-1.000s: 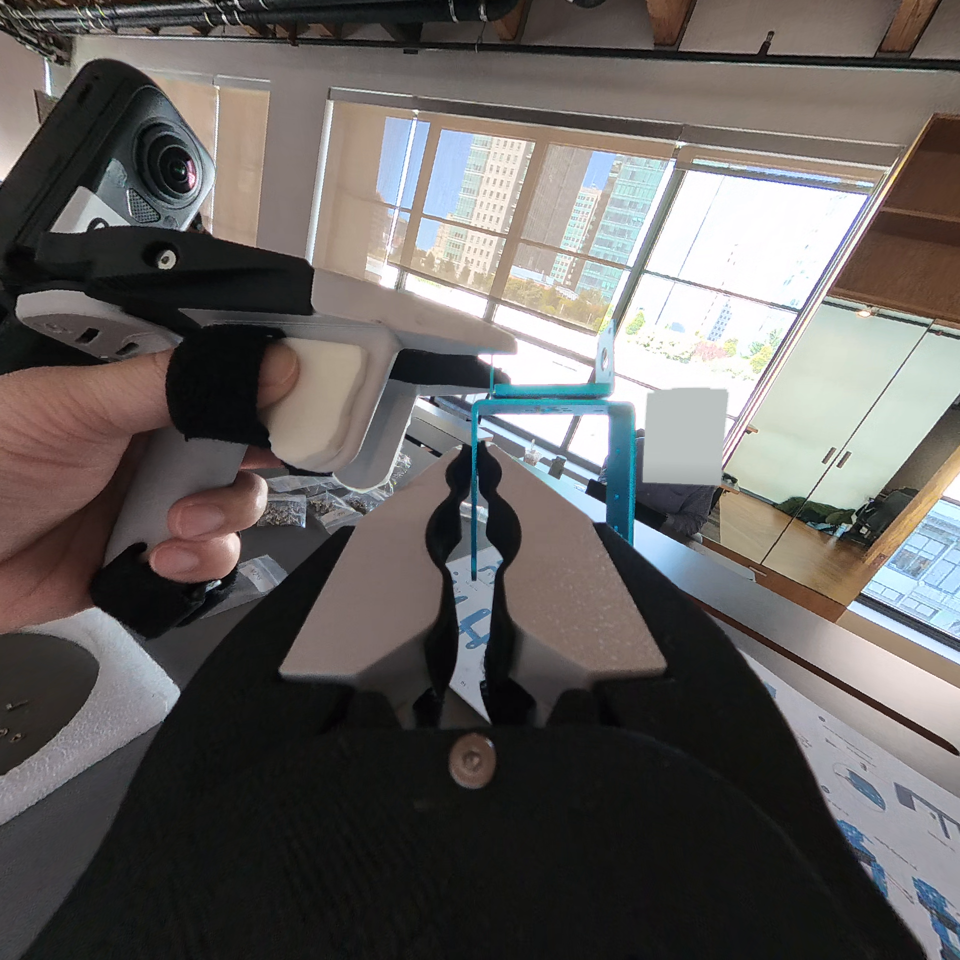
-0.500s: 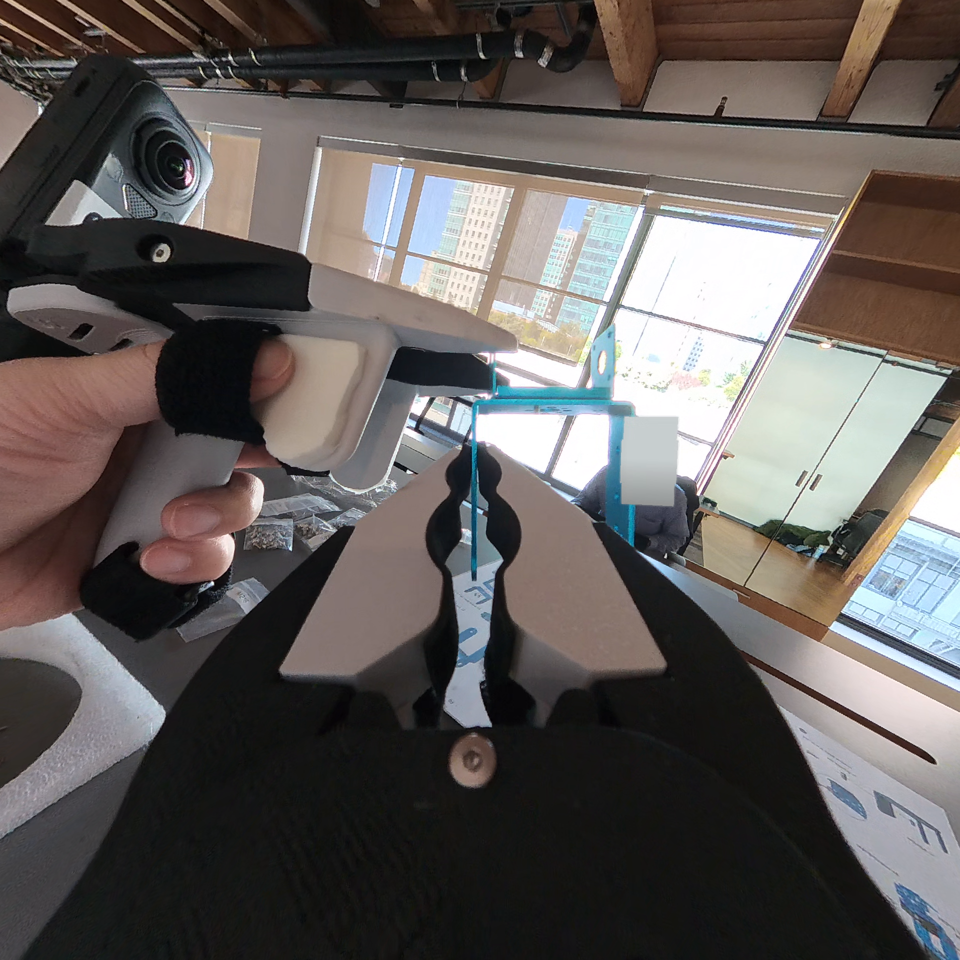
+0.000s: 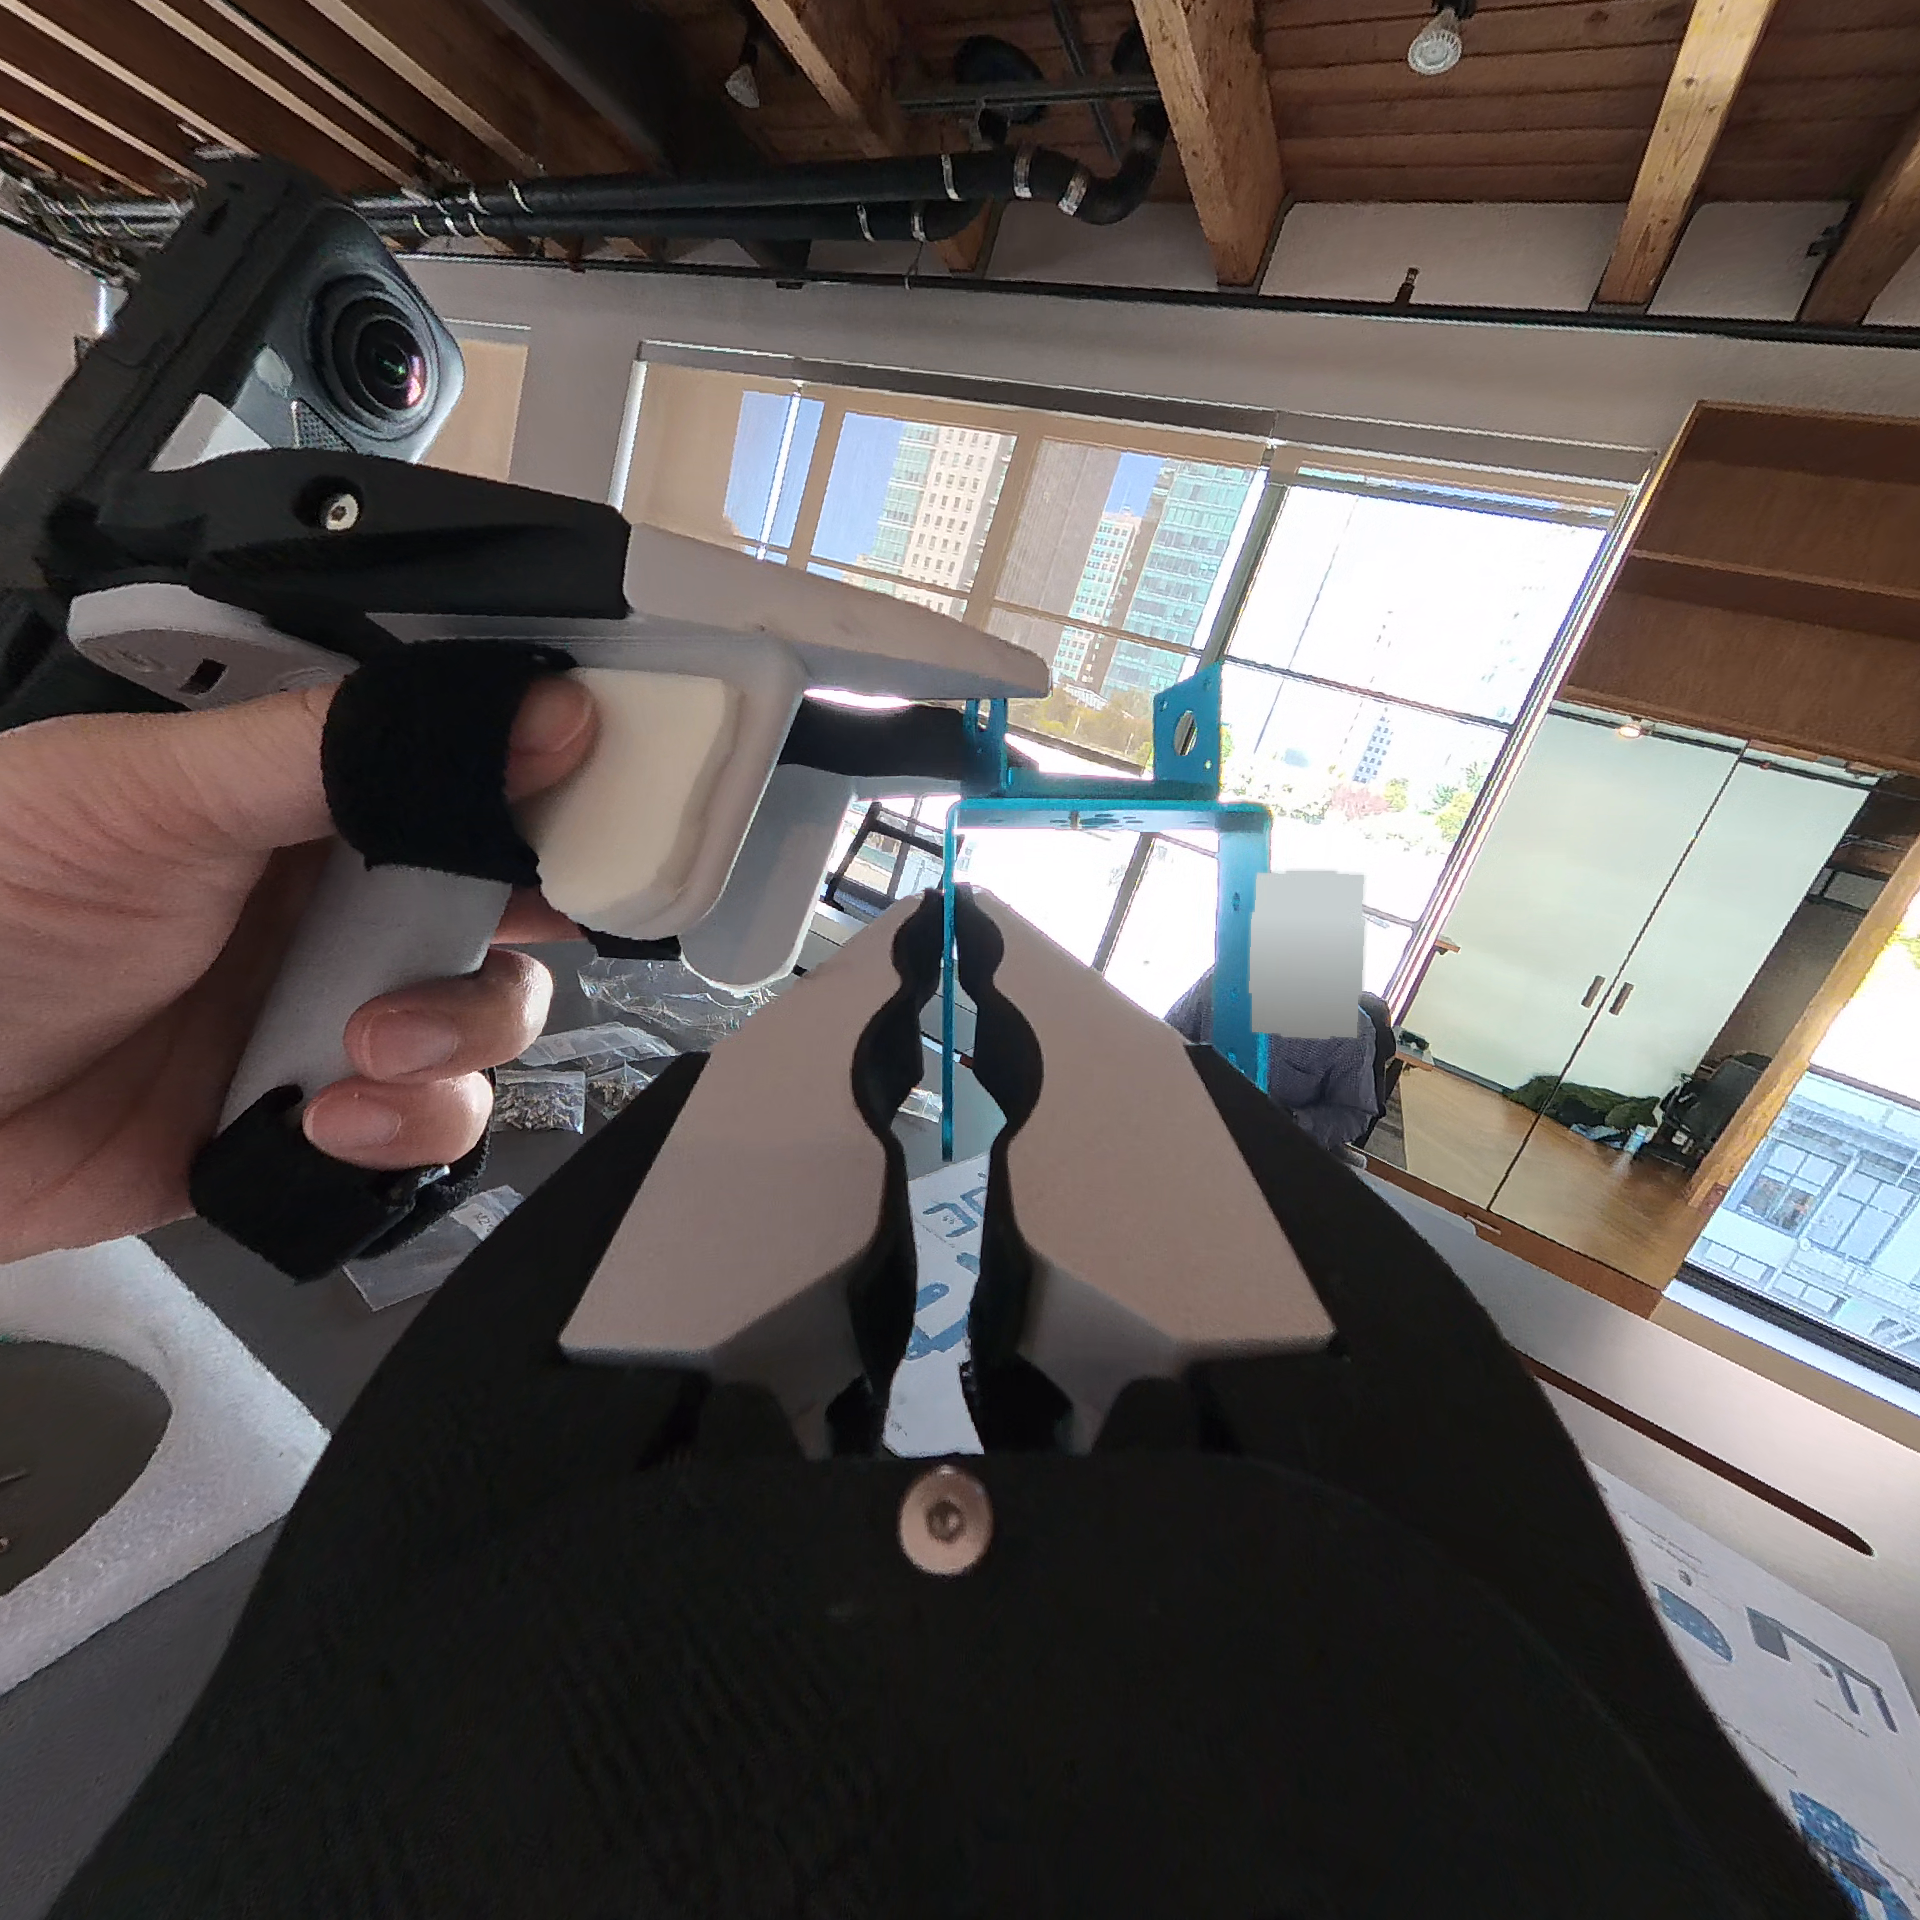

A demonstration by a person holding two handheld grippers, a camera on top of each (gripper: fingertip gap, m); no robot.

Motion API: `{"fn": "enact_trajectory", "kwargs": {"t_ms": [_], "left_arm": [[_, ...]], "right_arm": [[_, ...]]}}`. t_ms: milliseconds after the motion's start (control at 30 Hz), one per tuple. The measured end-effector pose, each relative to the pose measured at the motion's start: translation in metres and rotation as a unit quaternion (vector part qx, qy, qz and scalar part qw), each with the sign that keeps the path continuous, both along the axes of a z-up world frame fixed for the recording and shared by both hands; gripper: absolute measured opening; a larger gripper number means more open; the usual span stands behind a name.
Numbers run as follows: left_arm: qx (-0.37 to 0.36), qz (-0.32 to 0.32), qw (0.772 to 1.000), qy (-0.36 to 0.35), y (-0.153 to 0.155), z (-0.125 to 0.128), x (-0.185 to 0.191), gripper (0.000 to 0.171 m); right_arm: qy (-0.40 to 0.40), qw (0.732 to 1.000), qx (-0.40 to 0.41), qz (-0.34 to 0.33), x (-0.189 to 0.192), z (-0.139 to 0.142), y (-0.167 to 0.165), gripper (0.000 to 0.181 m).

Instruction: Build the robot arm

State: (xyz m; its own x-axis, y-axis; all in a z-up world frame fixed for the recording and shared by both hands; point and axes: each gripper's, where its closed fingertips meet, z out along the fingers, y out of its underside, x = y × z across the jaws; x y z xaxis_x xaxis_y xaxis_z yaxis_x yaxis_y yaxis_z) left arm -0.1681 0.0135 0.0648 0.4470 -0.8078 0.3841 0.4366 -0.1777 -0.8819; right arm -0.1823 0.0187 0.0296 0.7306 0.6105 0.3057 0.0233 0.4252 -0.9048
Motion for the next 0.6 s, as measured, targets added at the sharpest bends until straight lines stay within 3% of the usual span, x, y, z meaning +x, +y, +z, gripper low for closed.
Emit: {"fn": "enact_trajectory", "kwargs": {"t_ms": [600], "left_arm": [[0.018, -0.008, 1.000, -0.003, -0.0068, 0.0096, -0.0027, 0.047]], "right_arm": [[0.026, 0.999, -0.001, 0.020, 0.0051, 0.0063, -0.0093, 0.000]]}}
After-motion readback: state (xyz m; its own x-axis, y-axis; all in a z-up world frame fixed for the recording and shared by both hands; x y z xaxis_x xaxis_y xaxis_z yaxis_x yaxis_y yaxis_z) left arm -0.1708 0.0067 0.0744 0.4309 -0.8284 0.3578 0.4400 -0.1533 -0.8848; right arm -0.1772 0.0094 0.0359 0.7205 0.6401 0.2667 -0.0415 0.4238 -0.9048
